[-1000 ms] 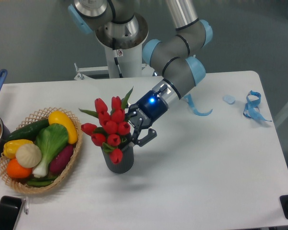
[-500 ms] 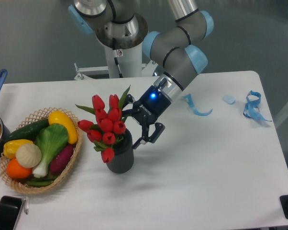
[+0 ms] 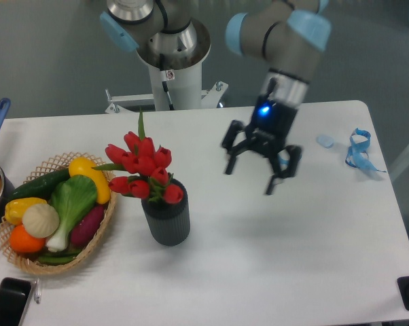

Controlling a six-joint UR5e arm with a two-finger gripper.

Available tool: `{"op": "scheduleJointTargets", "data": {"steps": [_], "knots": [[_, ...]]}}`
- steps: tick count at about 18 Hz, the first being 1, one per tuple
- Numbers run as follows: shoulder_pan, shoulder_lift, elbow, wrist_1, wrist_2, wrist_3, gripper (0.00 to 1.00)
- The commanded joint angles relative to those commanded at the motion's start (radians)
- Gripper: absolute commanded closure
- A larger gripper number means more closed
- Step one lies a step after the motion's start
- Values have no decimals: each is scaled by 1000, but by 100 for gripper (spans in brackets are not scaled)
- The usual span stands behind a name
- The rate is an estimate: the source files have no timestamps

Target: Insert the flowers into the vase

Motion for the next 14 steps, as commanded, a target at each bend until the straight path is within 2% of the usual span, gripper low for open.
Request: {"op": "scheduleJointTargets", "data": {"steps": [2,4,6,7,8,10,14], "knots": [[0,-18,72,-38,110,0,0],[-2,-34,155,-115,166,1,0],[-5,-55,239,-220,194,5,0],[-5,-69,310,-306,227,12,0],[-6,-75,348,-360,246,15,0],[-5,-84,402,-440,280,50,0],[5,-78,454,-602,372,230,0]]}}
